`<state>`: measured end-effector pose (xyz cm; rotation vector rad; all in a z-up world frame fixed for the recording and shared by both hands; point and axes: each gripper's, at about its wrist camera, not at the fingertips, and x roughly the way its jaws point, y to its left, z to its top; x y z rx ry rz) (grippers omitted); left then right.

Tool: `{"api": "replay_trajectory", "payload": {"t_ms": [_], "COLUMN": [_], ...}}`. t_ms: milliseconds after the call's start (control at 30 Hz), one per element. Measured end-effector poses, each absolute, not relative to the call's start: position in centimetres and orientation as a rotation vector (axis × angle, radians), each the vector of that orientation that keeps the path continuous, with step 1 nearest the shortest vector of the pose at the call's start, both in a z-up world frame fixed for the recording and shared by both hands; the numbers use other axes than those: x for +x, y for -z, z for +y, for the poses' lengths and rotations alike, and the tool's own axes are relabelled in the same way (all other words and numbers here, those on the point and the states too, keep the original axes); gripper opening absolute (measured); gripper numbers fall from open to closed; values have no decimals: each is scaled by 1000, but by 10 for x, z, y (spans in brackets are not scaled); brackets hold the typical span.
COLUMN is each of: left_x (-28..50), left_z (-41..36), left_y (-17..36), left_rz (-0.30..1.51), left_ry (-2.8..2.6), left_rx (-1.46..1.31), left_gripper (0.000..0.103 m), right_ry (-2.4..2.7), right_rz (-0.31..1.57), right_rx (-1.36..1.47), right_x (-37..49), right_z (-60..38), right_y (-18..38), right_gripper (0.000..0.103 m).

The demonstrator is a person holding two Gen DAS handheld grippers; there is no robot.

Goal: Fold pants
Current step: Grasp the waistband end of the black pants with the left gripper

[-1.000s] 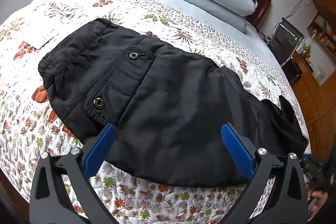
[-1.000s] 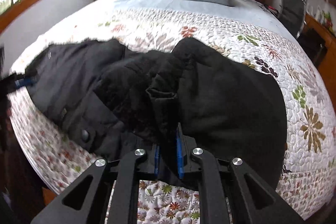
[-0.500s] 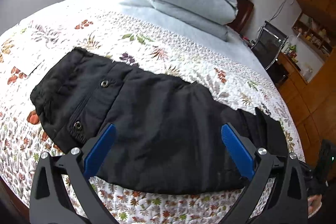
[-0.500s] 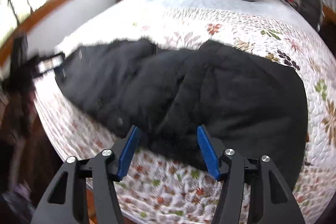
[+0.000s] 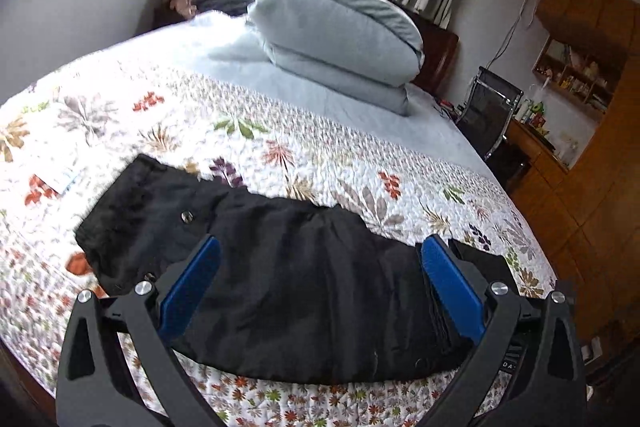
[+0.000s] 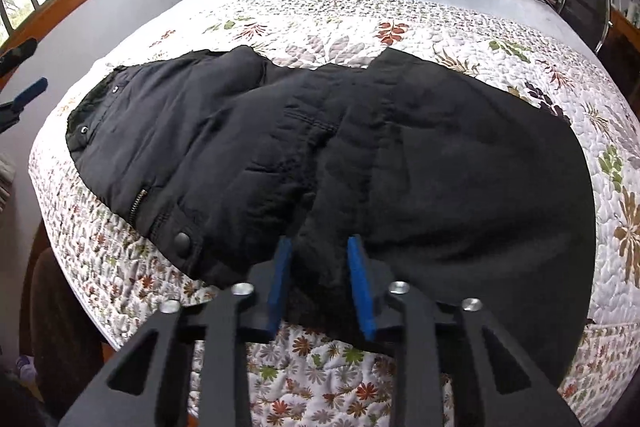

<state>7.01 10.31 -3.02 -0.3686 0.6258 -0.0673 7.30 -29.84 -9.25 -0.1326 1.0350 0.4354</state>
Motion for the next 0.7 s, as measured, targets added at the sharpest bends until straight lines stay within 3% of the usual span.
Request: {"api": "replay_trajectory", "payload": {"t_ms": [100, 133, 167, 300, 633, 700], "left_x": [66, 64, 64, 61, 63, 63], "left_z": [101, 101, 101, 99, 103, 119], "left_y": [18, 14, 11, 2, 9, 21], "left_rz": [604, 596, 589, 572, 597, 629], "left_ry": [21, 12, 6, -3, -7, -23], "left_rx": [-336, -325, -316, -292, -289, -341], "left_gripper": [100, 100, 100, 100, 100, 100], "right_ry": [-447, -458, -474, -467, -513, -530], "right_rz": [1028, 1027, 1031, 1035, 1056, 1046], "right_rx": [-139, -131, -120, -181, -84, -11], "right_x": [72, 71, 70, 69, 66, 63], "right_z": [-295, -293, -291, -279, -290, -302], "right_y": [87, 85, 82, 84, 80, 71], "right_gripper": [24, 17, 15, 15, 25, 33]}}
